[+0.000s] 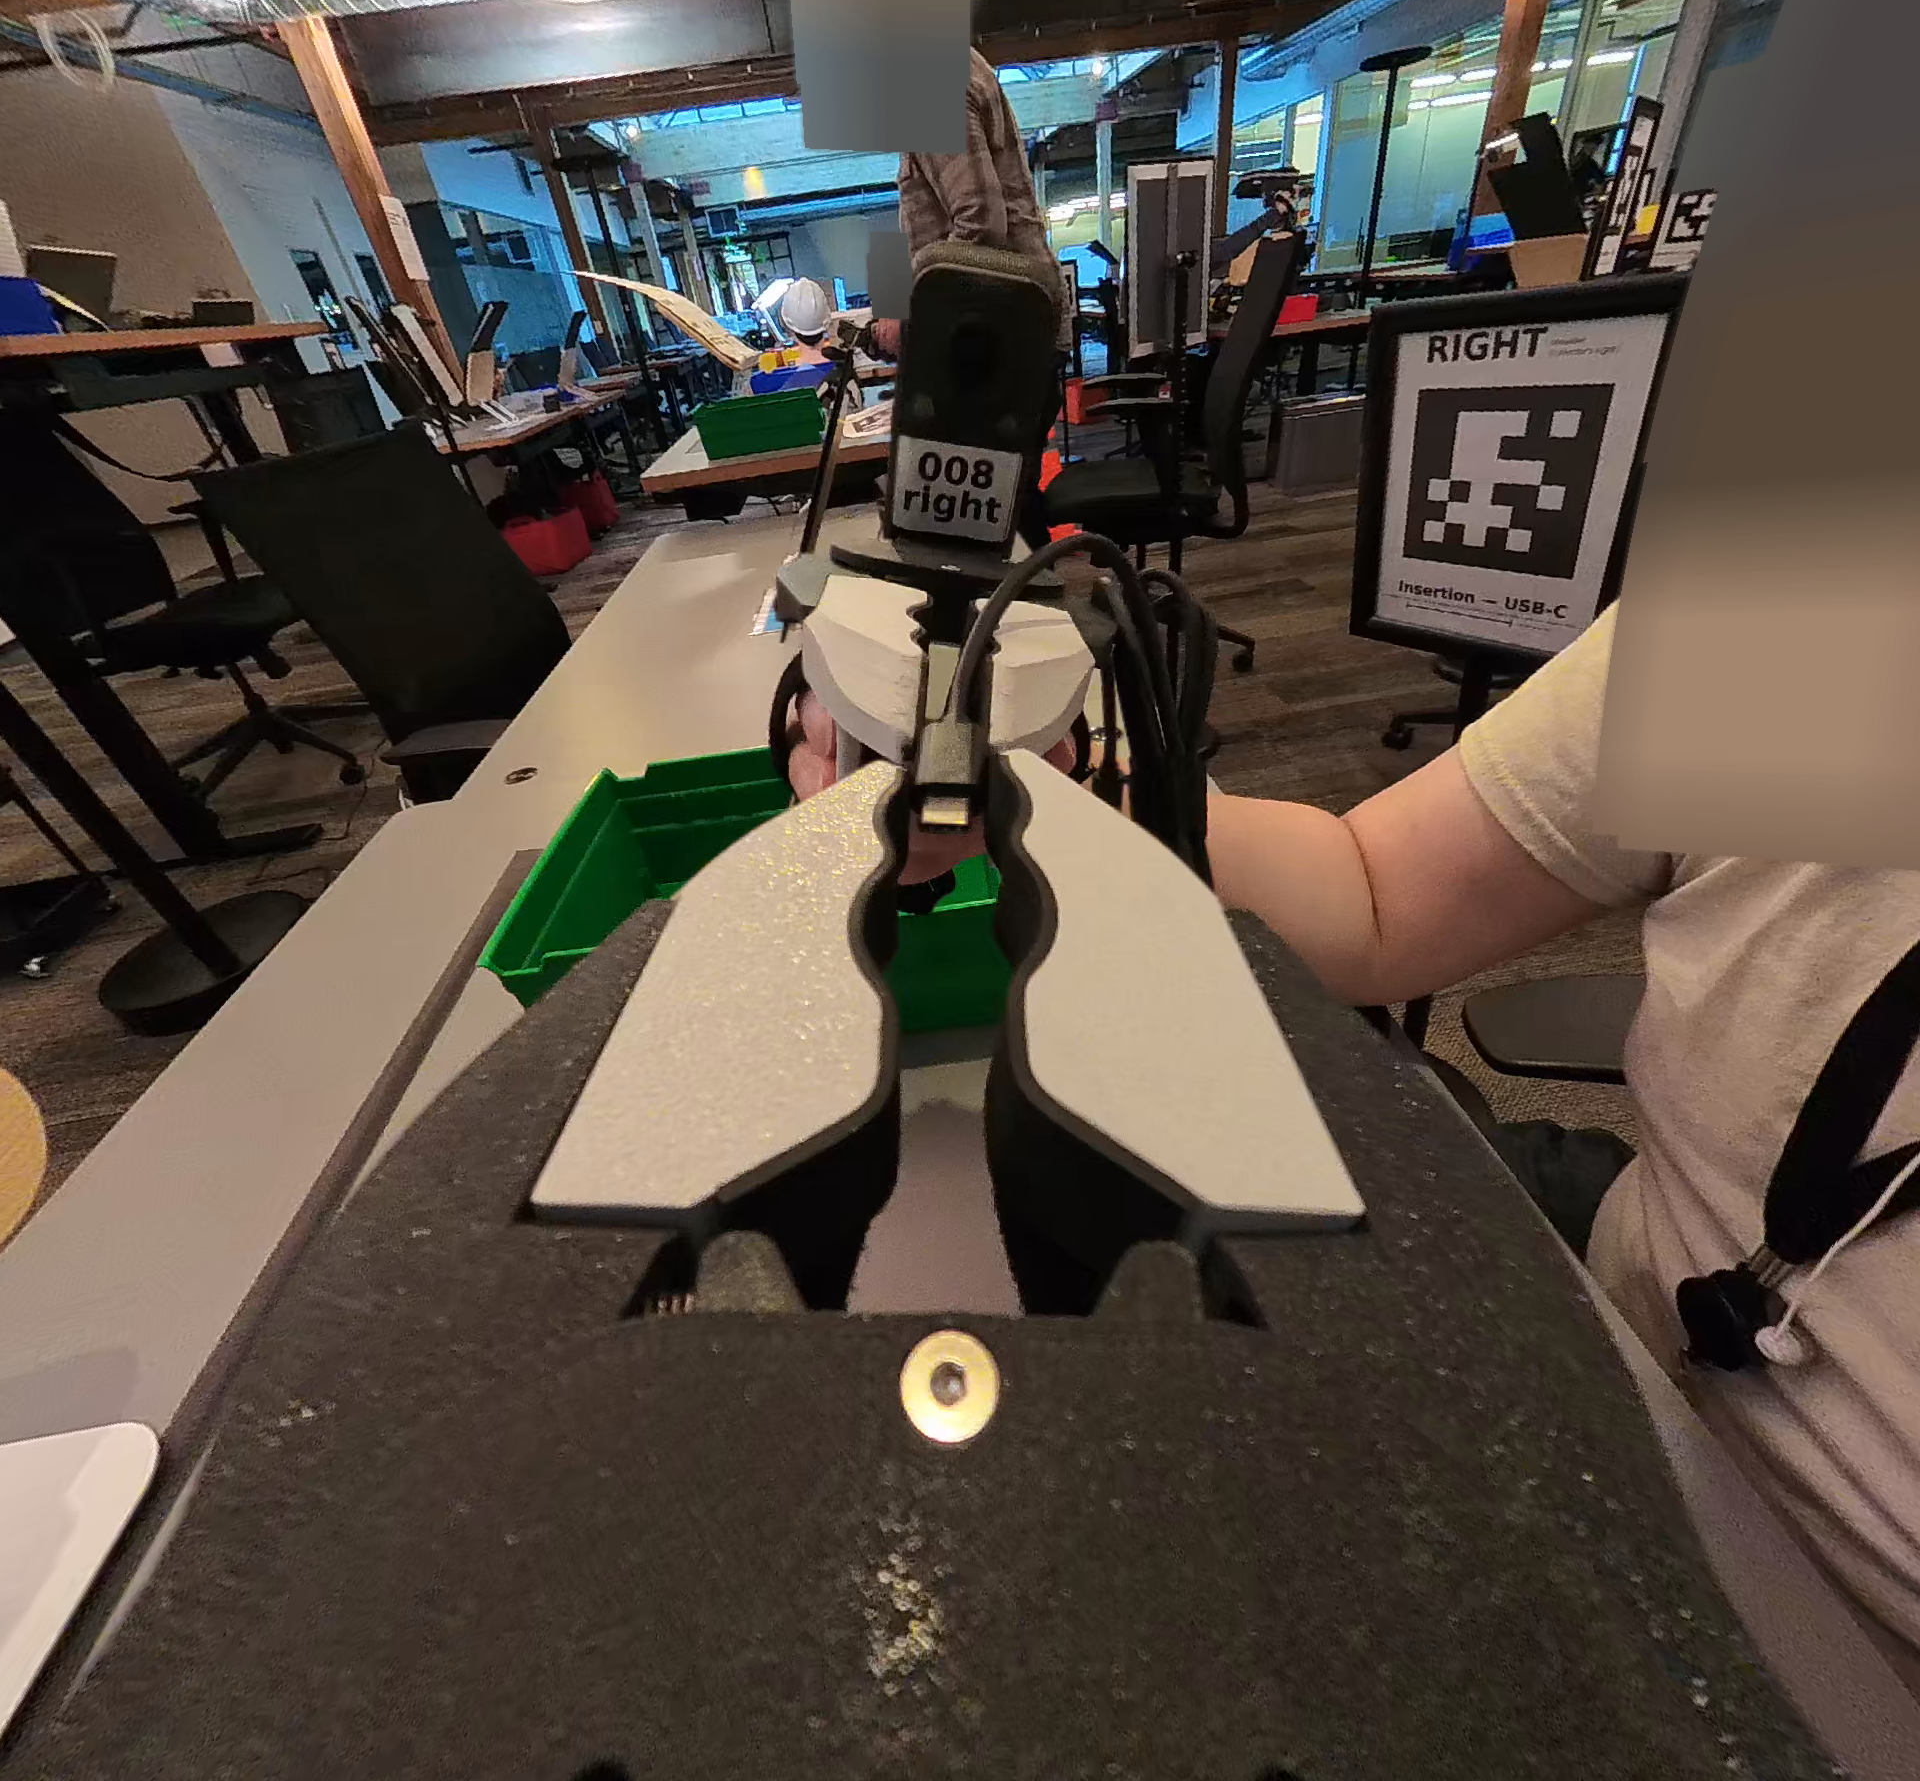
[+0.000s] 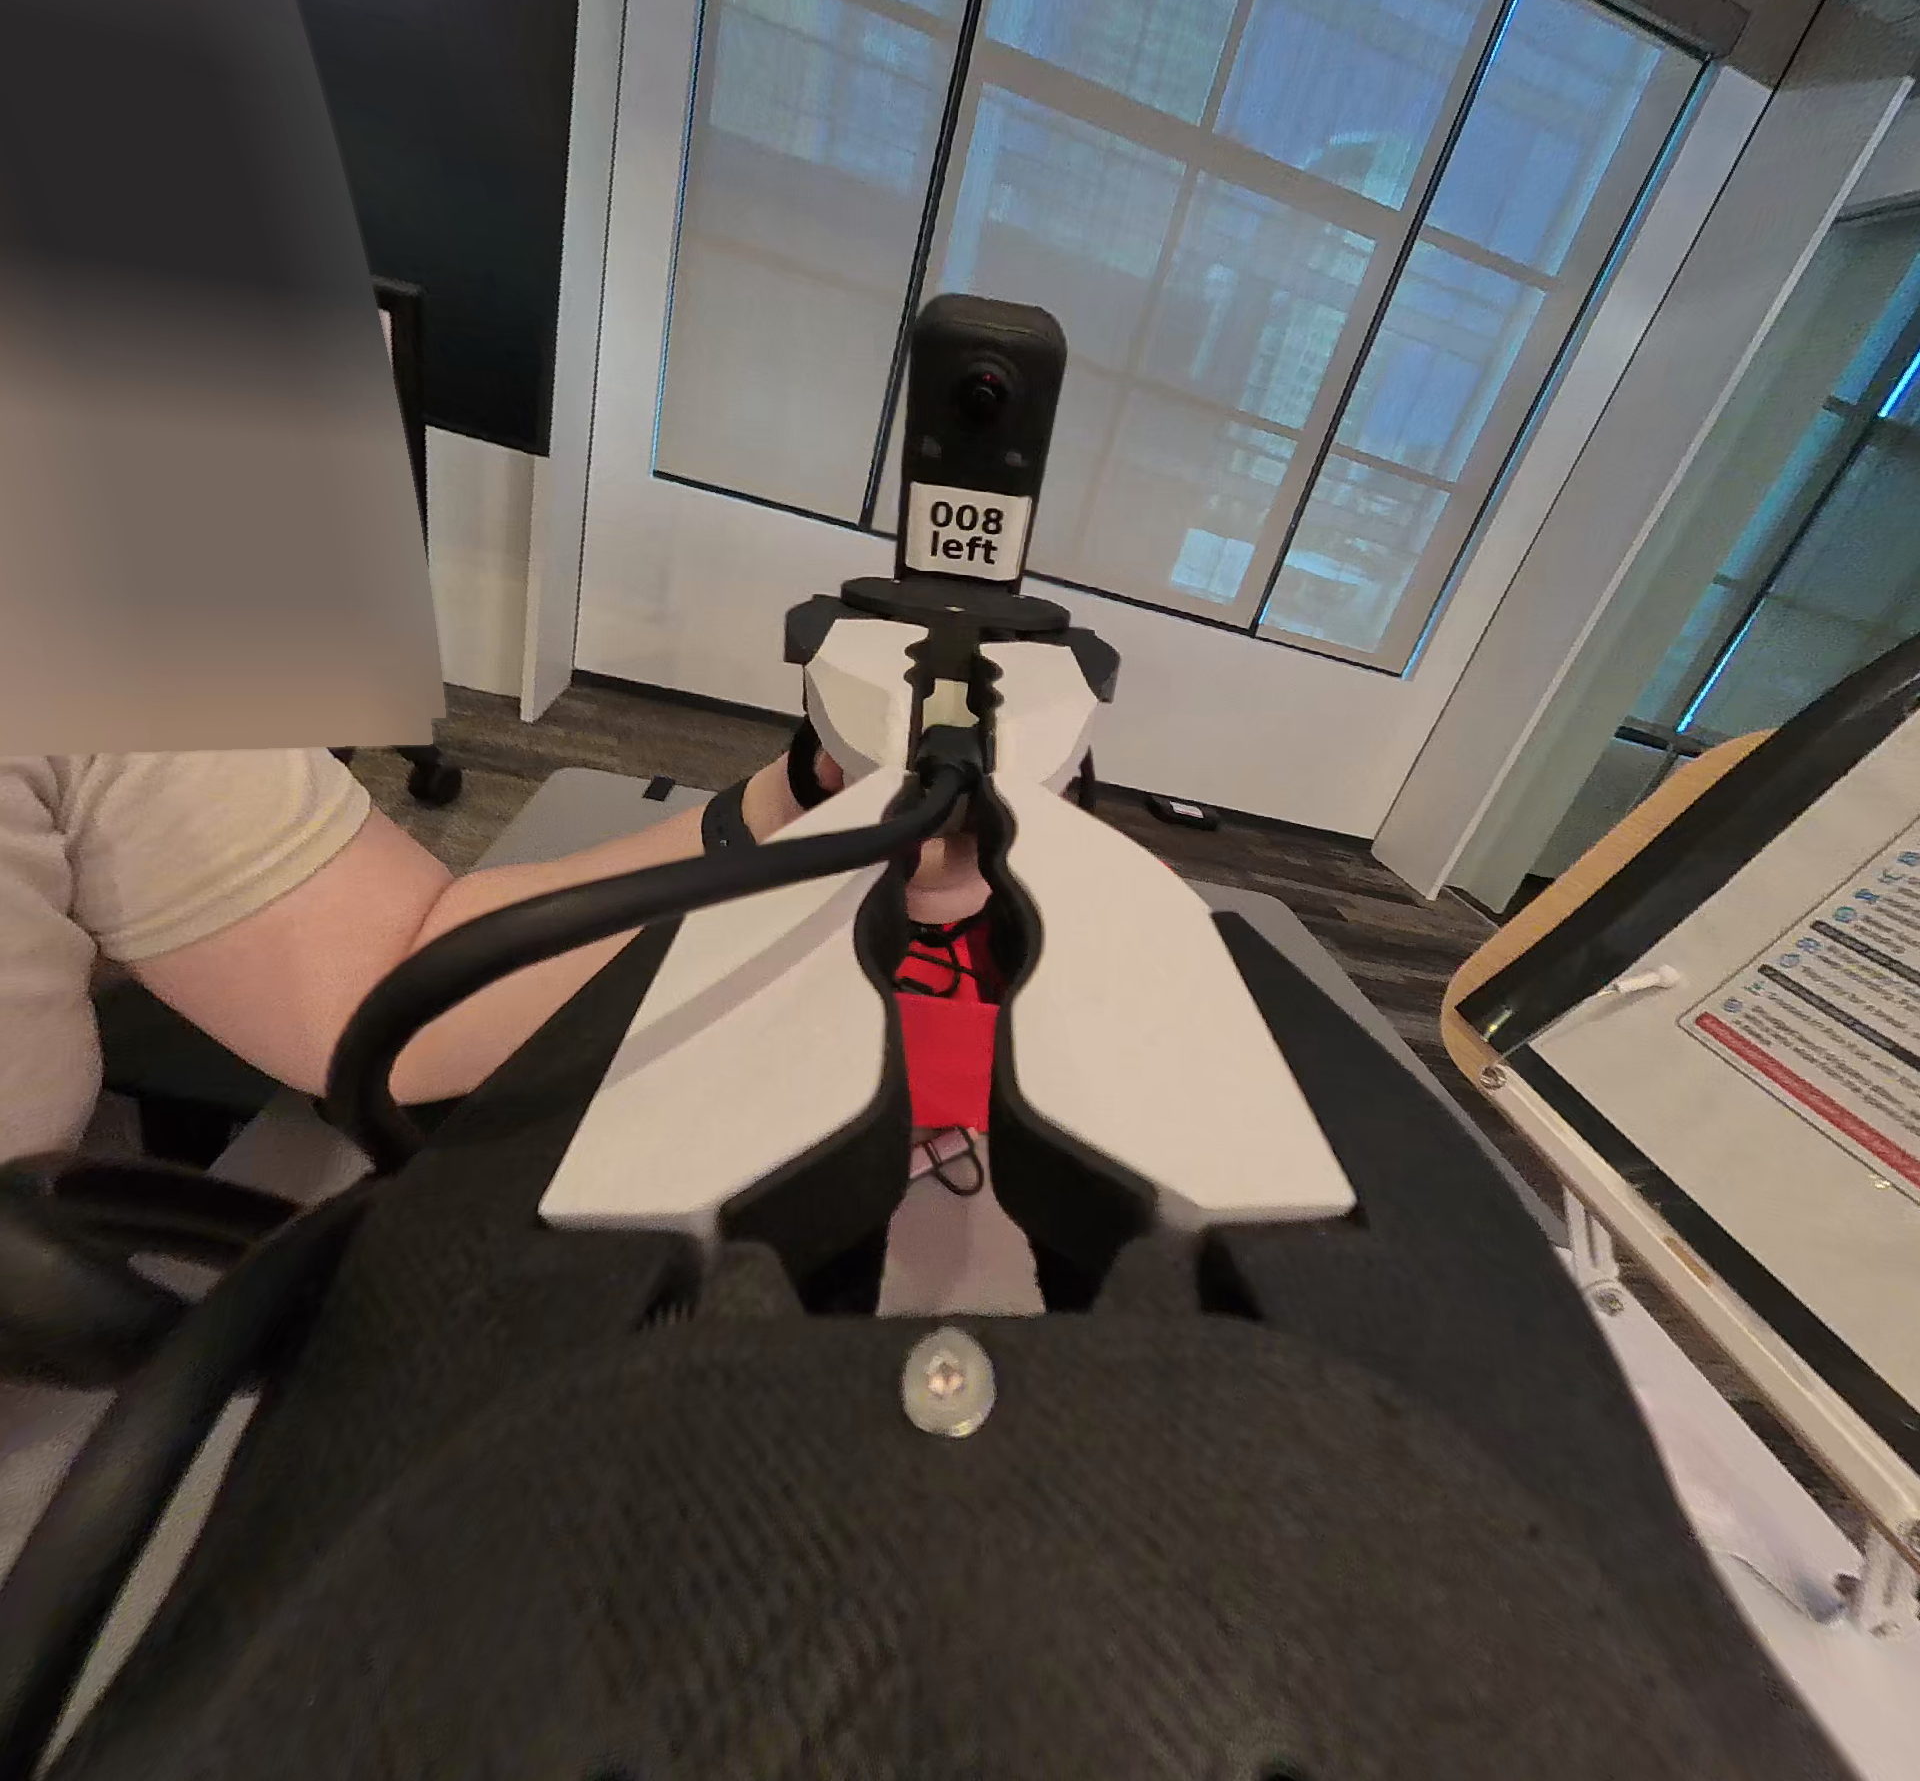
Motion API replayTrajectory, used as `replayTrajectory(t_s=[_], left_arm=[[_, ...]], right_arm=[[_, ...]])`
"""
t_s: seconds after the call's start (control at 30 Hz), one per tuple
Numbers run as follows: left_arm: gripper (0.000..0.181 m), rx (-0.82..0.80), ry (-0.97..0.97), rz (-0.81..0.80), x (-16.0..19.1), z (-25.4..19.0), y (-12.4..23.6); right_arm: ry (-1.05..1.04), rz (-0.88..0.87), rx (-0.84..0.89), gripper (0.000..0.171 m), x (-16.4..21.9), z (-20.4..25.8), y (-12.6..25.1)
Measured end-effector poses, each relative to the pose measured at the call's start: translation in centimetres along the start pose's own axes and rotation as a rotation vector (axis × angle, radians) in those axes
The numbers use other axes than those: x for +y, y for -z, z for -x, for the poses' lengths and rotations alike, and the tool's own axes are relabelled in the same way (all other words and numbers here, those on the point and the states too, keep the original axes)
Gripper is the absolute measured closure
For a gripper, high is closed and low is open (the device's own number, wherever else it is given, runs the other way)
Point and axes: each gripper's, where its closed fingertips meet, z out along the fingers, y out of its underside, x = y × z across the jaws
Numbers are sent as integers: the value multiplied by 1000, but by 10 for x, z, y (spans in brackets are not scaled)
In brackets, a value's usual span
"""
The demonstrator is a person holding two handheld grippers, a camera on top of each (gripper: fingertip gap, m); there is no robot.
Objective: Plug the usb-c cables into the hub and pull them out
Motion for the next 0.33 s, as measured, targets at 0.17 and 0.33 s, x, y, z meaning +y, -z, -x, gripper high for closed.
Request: replayTrajectory(t_s=[0.17,0.33], left_arm=[[163,3,48,-17,-1,3,2],[146,55,183,-71,-7,3,12]], right_arm=[[19,0,8,164,0,-1,1],[53,10,37,164,1,-3,1]])
